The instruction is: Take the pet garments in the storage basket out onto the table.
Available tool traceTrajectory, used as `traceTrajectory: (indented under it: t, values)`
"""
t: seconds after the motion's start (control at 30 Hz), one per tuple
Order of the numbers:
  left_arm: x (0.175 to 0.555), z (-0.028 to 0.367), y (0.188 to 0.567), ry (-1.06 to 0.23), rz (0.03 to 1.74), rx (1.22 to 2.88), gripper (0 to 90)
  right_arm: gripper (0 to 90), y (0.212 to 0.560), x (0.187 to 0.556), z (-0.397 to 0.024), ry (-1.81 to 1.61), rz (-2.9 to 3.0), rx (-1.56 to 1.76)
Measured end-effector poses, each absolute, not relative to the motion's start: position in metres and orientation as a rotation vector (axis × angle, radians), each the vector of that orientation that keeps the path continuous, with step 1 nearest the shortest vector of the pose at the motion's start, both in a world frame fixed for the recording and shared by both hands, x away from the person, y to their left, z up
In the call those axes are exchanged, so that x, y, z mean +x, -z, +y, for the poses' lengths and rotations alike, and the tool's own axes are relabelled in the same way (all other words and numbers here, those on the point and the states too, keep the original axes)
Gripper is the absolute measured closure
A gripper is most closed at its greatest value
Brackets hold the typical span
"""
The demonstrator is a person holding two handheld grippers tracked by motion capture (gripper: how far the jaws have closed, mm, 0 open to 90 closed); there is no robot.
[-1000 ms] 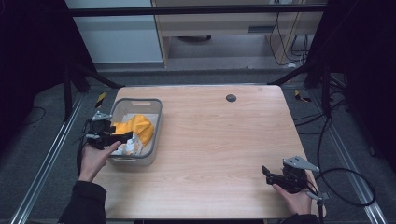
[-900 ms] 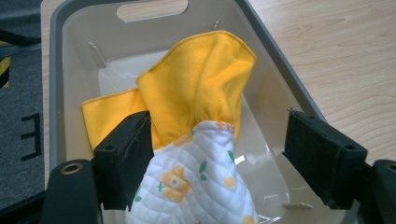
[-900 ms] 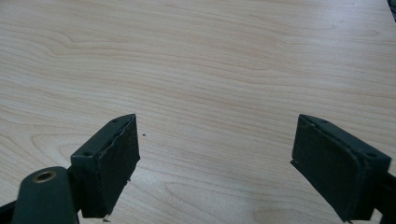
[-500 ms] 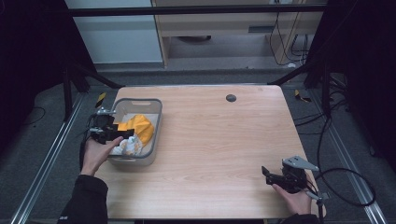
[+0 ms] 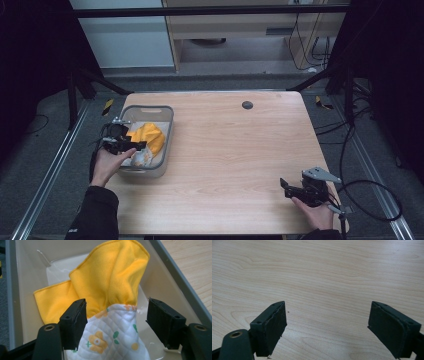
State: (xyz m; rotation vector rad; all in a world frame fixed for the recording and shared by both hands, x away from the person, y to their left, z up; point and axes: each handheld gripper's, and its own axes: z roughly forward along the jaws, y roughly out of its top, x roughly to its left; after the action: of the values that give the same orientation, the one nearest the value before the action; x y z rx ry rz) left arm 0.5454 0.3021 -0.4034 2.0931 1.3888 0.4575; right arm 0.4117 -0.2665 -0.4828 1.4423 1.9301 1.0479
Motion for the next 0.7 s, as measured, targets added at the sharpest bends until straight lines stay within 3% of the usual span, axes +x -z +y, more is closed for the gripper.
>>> traceTrajectory:
  t: [0.7]
  values:
    - [0.551,0.295,0.417,-0.386,1.393,2.17,51.7,15.0,0.484,0.412,-0.265,-1.046,1.951,1.441]
